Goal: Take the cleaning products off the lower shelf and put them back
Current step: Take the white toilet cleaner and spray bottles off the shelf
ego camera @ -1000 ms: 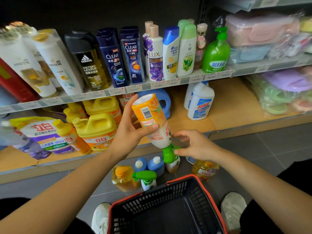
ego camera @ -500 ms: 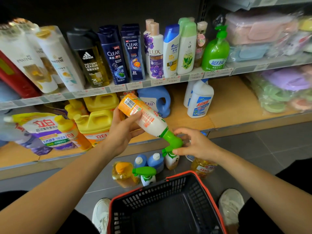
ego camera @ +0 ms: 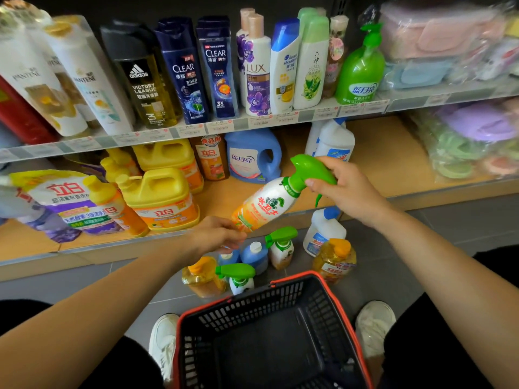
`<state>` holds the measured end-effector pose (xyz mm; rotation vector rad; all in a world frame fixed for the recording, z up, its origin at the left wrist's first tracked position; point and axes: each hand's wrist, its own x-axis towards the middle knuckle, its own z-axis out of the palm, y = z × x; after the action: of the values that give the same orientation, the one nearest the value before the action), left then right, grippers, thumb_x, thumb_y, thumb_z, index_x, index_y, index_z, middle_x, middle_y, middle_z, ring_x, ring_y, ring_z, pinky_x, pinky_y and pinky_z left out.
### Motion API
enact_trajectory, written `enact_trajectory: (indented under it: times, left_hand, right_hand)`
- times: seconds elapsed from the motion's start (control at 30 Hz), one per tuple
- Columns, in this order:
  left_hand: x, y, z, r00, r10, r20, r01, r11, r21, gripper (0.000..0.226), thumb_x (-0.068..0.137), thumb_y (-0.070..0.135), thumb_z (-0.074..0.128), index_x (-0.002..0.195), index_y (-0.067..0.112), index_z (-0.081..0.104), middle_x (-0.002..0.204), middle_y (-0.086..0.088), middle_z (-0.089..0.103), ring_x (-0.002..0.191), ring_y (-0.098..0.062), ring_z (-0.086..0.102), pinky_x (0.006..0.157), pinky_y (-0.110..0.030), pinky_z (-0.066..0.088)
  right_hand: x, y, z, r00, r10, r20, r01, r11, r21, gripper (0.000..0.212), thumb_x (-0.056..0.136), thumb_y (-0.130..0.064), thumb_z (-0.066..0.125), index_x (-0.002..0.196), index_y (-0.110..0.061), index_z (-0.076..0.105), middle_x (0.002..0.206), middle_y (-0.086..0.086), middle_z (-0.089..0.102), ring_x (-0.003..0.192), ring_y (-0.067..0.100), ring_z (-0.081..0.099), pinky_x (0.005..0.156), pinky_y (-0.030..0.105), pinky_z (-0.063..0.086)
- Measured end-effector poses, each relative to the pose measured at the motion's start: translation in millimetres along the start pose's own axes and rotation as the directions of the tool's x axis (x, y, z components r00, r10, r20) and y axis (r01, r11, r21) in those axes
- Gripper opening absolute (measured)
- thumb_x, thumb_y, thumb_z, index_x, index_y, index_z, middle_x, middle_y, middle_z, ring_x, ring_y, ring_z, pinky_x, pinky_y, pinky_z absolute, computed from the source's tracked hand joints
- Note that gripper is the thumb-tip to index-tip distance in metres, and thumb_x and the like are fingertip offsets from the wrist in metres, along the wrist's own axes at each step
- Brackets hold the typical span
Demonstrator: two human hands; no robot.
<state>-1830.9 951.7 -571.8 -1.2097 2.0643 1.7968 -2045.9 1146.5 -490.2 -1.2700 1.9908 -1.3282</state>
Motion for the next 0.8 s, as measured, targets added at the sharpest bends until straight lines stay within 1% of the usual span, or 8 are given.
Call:
enact_trajectory:
  times: [0.1, 0.2, 0.3, 0.43, 0.53, 0.63, 0.7, 0.8]
  left_hand:
    - [2, -7, 7, 0.989, 0.082, 0.122, -0.105, 0.975, 0.195, 0.014, 0.09, 0.017, 0.076, 0.102, 0.023, 0.076, 0.091, 0.0, 0.077, 0.079, -0.01, 0.07, 0.076, -0.029, 0.059]
    - [5, -7, 10, 0.967, 0.213, 0.143, -0.246, 0.926, 0.287, 0.015, 0.088, 0.017, 0.078, 0.103, 0.021, 0.077, 0.079, 0.009, 0.074, 0.071, -0.002, 0.066, 0.071, -0.027, 0.058]
    - [8, -5, 10, 0.928, 0.344, 0.142, -0.368, 0.787, 0.495, 0.019, 0.087, 0.021, 0.079, 0.106, 0.017, 0.077, 0.09, 0.006, 0.075, 0.082, -0.005, 0.068, 0.083, -0.033, 0.058]
    - [8, -2, 14, 0.865, 0.488, 0.114, -0.426, 0.596, 0.68, 0.018, 0.089, 0.03, 0.076, 0.105, 0.022, 0.077, 0.091, 0.007, 0.076, 0.082, -0.006, 0.07, 0.079, -0.032, 0.057]
    - [11, -3, 18, 0.84, 0.538, 0.066, -0.42, 0.568, 0.708, 0.016, 0.089, 0.037, 0.074, 0.102, 0.028, 0.076, 0.089, 0.012, 0.075, 0.08, -0.002, 0.067, 0.074, -0.029, 0.056]
    - [22, -6, 26, 0.867, 0.492, 0.084, -0.394, 0.572, 0.72, 0.017, 0.089, 0.038, 0.072, 0.104, 0.03, 0.075, 0.093, 0.012, 0.075, 0.088, -0.01, 0.07, 0.078, -0.035, 0.057]
    - [40, -9, 37, 0.883, 0.461, 0.088, -0.38, 0.592, 0.711, 0.022, 0.09, 0.037, 0.072, 0.109, 0.028, 0.073, 0.102, 0.008, 0.075, 0.098, -0.016, 0.07, 0.083, -0.039, 0.056]
    - [58, -16, 52, 0.892, 0.449, 0.05, -0.346, 0.608, 0.714, 0.038, 0.092, 0.04, 0.07, 0.128, 0.026, 0.065, 0.129, 0.002, 0.067, 0.117, -0.022, 0.063, 0.094, -0.04, 0.052]
  right_hand:
    - [1, 0, -15, 0.997, -0.016, 0.081, 0.018, 0.999, -0.029, 0.018, 0.095, -0.017, 0.066, 0.113, -0.022, 0.066, 0.091, -0.009, 0.068, 0.085, 0.005, 0.063, 0.076, 0.025, 0.05]
    - [0, 9, -19, 0.989, 0.028, 0.145, -0.005, 0.988, -0.155, 0.025, 0.093, -0.023, 0.069, 0.118, -0.02, 0.066, 0.102, -0.002, 0.071, 0.095, 0.013, 0.067, 0.083, 0.037, 0.055]
    - [-4, 29, -9, 0.959, 0.11, 0.26, 0.0, 0.92, -0.391, 0.033, 0.09, -0.029, 0.073, 0.12, -0.018, 0.065, 0.109, 0.002, 0.07, 0.101, 0.019, 0.064, 0.088, 0.045, 0.053]
    - [-11, 53, 14, 0.949, 0.153, 0.277, 0.01, 0.86, -0.51, 0.029, 0.086, -0.038, 0.075, 0.112, -0.027, 0.068, 0.096, -0.009, 0.068, 0.087, 0.011, 0.061, 0.072, 0.033, 0.047]
    - [-10, 70, 23, 0.967, 0.15, 0.204, -0.024, 0.856, -0.517, 0.022, 0.083, -0.039, 0.076, 0.095, -0.021, 0.07, 0.082, -0.006, 0.068, 0.078, 0.014, 0.062, 0.063, 0.034, 0.044]
    - [-17, 94, 31, 0.937, 0.246, 0.247, -0.067, 0.822, -0.565, 0.032, 0.082, -0.037, 0.079, 0.106, -0.018, 0.072, 0.097, 0.0, 0.072, 0.093, 0.02, 0.066, 0.074, 0.036, 0.05]
    - [-23, 116, 38, 0.904, 0.325, 0.278, -0.088, 0.777, -0.623, 0.039, 0.082, -0.036, 0.079, 0.115, -0.017, 0.07, 0.109, 0.004, 0.071, 0.103, 0.024, 0.064, 0.075, 0.031, 0.045]
    - [-34, 132, 49, 0.867, 0.388, 0.314, -0.106, 0.758, -0.643, 0.032, 0.084, -0.033, 0.078, 0.11, -0.018, 0.069, 0.105, 0.008, 0.072, 0.102, 0.029, 0.065, 0.074, 0.035, 0.047]
